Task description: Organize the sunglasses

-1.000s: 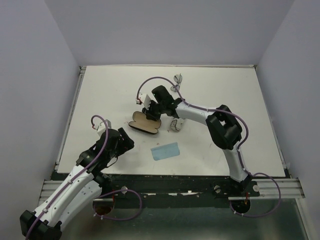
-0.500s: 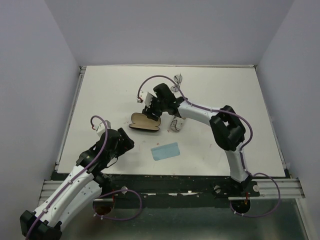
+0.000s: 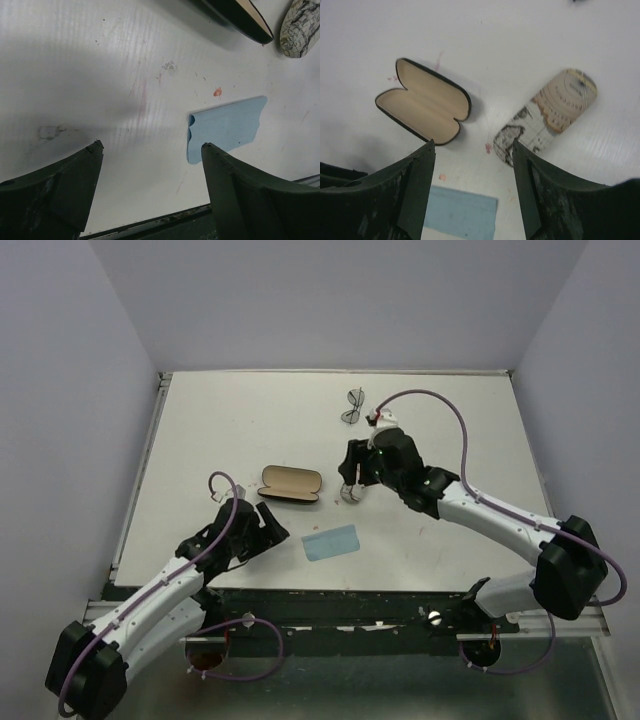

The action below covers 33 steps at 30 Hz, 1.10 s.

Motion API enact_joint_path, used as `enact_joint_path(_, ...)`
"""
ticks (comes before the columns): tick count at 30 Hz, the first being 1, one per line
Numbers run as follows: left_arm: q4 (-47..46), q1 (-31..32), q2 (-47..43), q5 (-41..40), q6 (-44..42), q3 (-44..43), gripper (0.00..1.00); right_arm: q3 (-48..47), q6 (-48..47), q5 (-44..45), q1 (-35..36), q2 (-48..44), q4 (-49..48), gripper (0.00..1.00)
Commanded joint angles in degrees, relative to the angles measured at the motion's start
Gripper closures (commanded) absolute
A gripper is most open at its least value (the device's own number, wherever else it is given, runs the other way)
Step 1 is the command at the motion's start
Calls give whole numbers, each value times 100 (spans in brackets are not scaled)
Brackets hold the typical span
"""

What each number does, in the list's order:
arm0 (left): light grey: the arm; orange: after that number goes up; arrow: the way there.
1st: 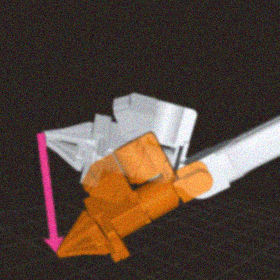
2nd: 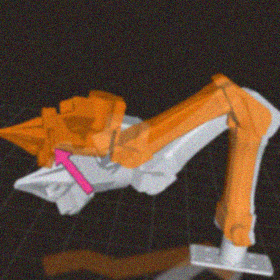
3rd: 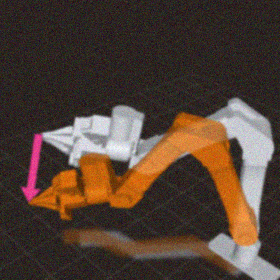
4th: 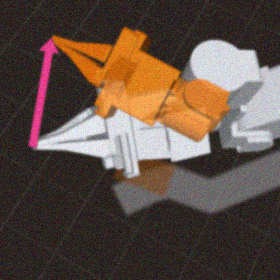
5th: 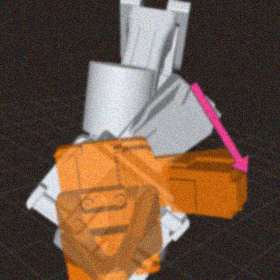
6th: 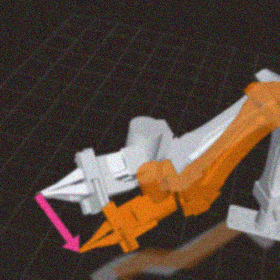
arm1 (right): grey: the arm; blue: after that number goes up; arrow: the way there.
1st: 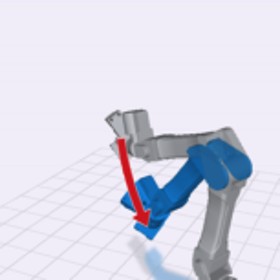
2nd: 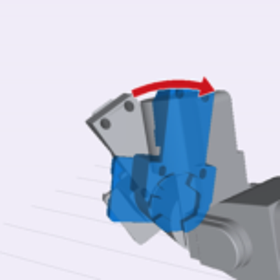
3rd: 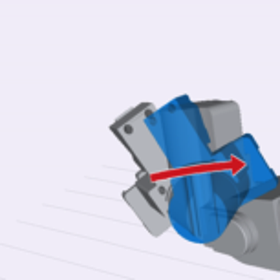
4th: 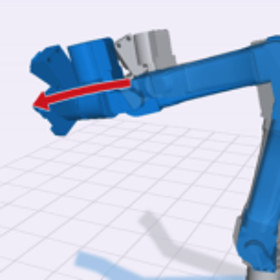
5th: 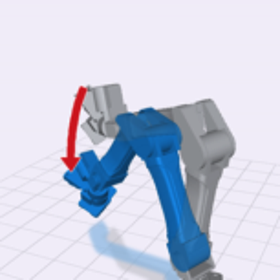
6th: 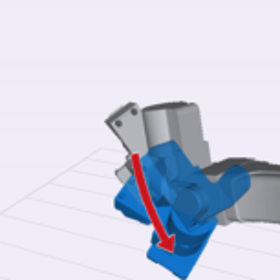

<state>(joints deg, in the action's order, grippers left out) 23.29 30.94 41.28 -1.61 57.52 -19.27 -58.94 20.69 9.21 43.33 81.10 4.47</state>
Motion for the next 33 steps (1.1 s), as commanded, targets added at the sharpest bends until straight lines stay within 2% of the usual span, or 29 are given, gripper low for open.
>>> enact_joint_path(1, -1229, 202, 766, 661, 75, 46, 16, 943, 1577, 109, 0, -419, 915, 31)
enact_joint_path(5, -1388, 570, 1461, 575, 146, -147, 33, 1472, 1658, -525, 0, -586, 986, 35)
enact_joint_path(8, -1415, 860, 1856, 381, 216, -296, 36, 1692, 1667, -684, 0, -525, 959, 40)
enact_joint_path(14, -1406, 1239, 2516, 240, 286, -586, 53, 1929, 1605, -1342, 9, -191, 609, 51)
enact_joint_path(24, -1257, 1485, 3088, -208, 629, -701, 70, 2044, 1526, -1422, 0, 336, 292, 54)
enact_joint_path(29, -1064, 1494, 3378, -358, 691, -912, 77, 1965, 1526, -1650, 8, 670, 124, 60)
enact_joint_path(33, -984, 1520, 3510, -349, 682, -1026, 92, 1947, 1561, -1791, 52, 793, 71, 66)
